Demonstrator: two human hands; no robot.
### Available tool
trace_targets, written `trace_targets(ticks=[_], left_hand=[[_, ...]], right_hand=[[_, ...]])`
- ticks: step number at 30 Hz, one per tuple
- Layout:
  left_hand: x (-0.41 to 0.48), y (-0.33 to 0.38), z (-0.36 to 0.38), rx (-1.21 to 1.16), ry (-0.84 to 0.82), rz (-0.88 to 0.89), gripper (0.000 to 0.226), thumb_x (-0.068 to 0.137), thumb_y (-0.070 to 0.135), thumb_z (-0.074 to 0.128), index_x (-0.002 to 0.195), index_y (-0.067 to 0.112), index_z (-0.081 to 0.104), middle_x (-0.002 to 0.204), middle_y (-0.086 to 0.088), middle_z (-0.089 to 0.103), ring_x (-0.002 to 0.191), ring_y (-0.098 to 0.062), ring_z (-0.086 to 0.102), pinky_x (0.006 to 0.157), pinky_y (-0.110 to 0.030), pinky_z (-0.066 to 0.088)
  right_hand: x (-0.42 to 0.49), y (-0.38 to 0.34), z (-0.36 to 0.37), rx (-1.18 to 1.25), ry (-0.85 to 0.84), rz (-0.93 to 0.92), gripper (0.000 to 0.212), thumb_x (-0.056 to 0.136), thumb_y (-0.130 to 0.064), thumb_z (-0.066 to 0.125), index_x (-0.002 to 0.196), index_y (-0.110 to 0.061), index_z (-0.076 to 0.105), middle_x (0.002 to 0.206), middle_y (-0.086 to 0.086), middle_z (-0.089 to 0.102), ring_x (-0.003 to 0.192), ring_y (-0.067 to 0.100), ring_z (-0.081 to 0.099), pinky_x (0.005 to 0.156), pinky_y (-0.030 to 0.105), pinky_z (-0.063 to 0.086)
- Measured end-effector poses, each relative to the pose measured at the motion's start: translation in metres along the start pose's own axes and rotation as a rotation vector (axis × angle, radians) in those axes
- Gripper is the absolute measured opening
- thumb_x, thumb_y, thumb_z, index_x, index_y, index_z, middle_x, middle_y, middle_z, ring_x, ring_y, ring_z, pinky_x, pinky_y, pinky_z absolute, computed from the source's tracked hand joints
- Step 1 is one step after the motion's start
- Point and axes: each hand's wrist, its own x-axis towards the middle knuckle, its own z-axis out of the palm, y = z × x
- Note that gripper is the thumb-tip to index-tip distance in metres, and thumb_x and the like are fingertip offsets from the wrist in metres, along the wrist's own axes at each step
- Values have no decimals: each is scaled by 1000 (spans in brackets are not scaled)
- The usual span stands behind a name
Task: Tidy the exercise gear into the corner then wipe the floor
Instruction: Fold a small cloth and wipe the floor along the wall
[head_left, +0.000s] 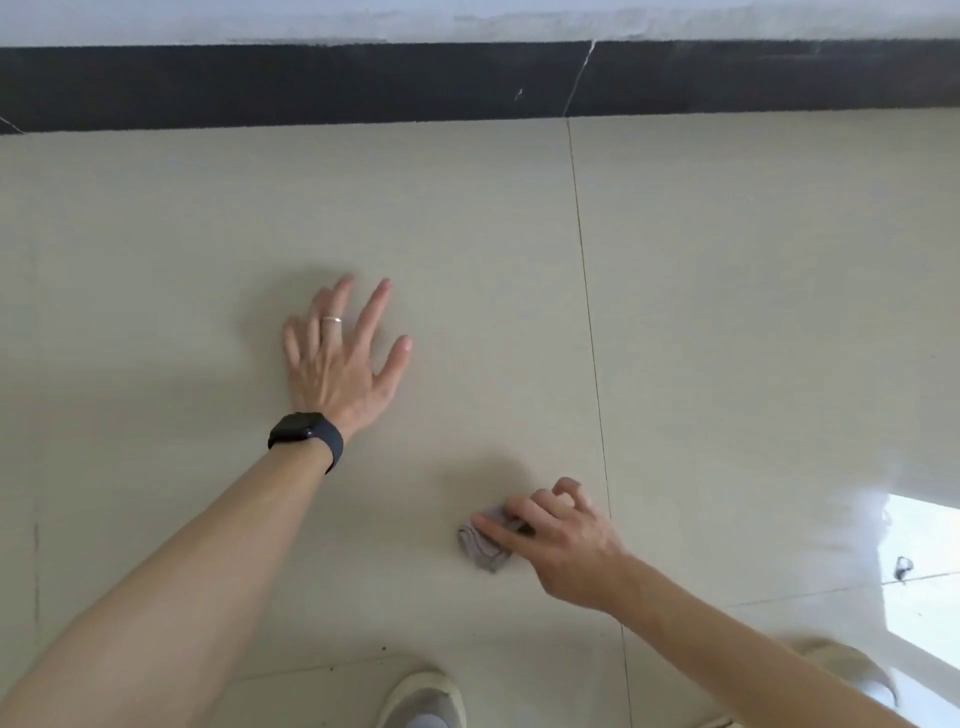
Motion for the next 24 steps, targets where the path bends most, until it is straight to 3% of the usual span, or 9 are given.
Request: trace_targets(ticks=[2,3,7,9,14,17,20,23,24], left_hand=[[21,-19,-3,-4,-19,-97,67,96,65,24,157,42,9,168,0,1,154,-24,4,118,-60,3],[28,-28,-2,-3,-30,-133,68,96,66,22,157,42,5,168,2,-4,154,-22,-2,119,-62,-1],[30,-36,2,-14,-46,-181,68,96,68,24,155,46,2,168,5,-9,154,-17,-9,120,-62,-2],[32,-34,-1,-31,-52,-192,68,95,69,24,155,47,1,167,6,-10,154,-16,-9,120,-61,-2],[32,-35,-3,-28,-52,-184,67,96,66,27,155,48,0,167,6,-10,154,-17,-8,120,-61,0],[34,-33,-5,-30,-71,-206,67,95,66,26,154,50,-1,167,8,-11,154,-16,-9,121,-60,-1],[36,-35,-4,-9,-102,-207,67,95,69,21,153,51,-7,166,10,-17,153,-16,-14,121,-59,-3],[36,-38,-3,-11,-90,-200,68,95,70,22,153,52,-10,165,11,-21,153,-16,-13,121,-59,-3],[36,-38,-2,-11,-88,-199,68,95,70,21,153,51,-10,164,11,-22,153,-16,-13,120,-60,-3]], right_hand=[[16,30,-5,-70,-1,-60,71,71,-5,52,134,-37,55,108,-2,61,83,20,56,85,41,41],[30,50,-9,-95,46,38,71,71,-3,55,133,-38,57,107,-1,61,82,22,57,85,43,40],[99,127,-33,49,232,920,57,87,-10,55,136,-38,55,113,4,53,92,26,58,86,39,27],[123,114,-31,96,260,1056,61,85,-8,53,140,-34,52,114,6,50,95,27,54,86,39,31],[99,25,-5,20,25,119,65,77,-7,46,138,-28,56,109,2,51,81,26,57,82,40,40],[119,74,-18,-96,-11,-76,69,74,-7,49,137,-37,52,108,0,57,82,22,56,86,42,40],[161,135,-36,-67,149,428,61,78,-8,64,131,-39,60,108,3,58,85,27,61,86,41,35],[190,152,-40,204,336,1126,54,89,-13,52,133,-45,57,115,0,49,92,21,58,86,31,25],[195,139,-37,238,366,1181,56,88,-12,52,133,-44,57,114,0,48,93,22,57,85,31,26]])
